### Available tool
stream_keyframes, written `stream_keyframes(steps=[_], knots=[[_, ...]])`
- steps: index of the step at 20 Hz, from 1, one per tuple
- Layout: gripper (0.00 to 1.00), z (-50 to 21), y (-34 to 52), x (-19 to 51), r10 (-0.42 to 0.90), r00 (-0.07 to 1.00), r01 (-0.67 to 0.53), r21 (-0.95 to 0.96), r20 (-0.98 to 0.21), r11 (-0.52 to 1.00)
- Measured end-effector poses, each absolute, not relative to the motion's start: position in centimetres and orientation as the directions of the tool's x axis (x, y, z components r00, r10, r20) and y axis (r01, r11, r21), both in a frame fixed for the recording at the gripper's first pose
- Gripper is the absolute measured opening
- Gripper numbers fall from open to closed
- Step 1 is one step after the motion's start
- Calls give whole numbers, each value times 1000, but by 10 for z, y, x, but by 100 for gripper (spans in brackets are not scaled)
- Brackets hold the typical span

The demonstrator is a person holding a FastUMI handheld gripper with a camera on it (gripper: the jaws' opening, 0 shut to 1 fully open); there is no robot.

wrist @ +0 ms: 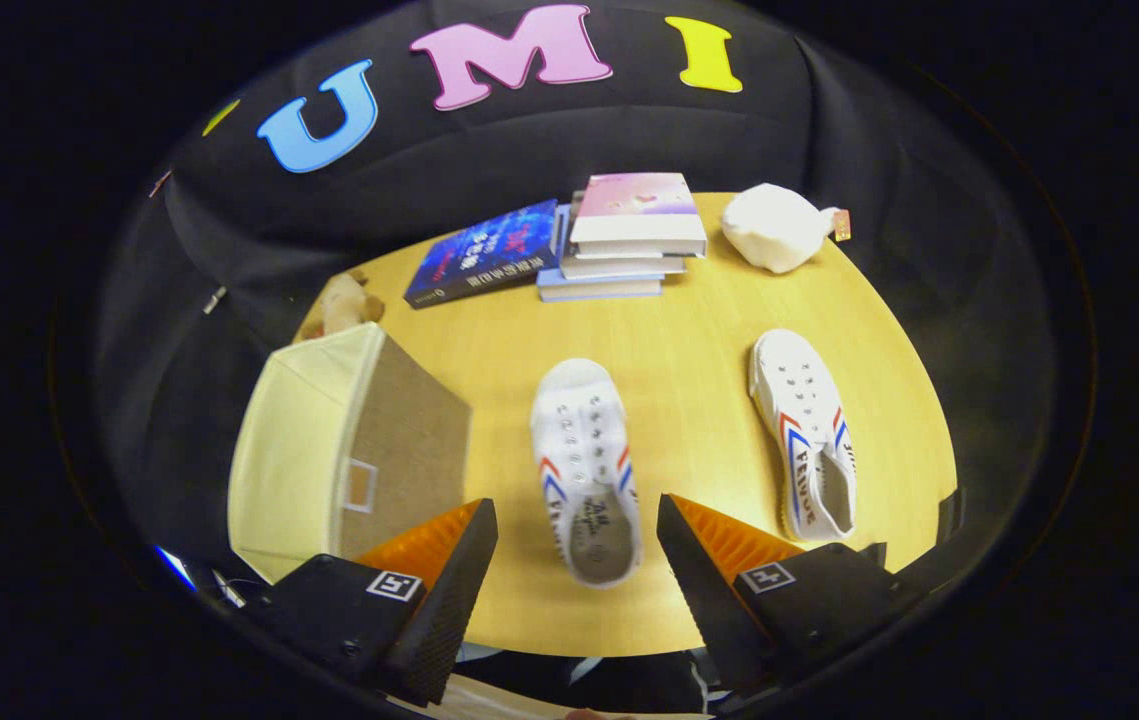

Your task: Open the storage box then place both shoes into the box .Put the left shoe in first, then the right shoe, with the right side of both shoes facing outward in a uniform manner.

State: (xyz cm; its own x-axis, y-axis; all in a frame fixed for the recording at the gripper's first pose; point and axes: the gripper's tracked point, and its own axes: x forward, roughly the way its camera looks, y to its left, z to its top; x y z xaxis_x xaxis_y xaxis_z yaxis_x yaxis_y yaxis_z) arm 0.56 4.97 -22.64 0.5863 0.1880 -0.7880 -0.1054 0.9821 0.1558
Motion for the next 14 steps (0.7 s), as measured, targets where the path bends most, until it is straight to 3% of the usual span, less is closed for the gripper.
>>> stream_keyframes(steps=[6, 12, 14], knots=[[99, -282, 8, 30, 116, 531, -175, 25, -839, 984], [98, -313, 25, 53, 184, 481, -293, 40, -857, 955], [85, -318, 35, 55, 209, 471, -322, 53, -857, 945]])
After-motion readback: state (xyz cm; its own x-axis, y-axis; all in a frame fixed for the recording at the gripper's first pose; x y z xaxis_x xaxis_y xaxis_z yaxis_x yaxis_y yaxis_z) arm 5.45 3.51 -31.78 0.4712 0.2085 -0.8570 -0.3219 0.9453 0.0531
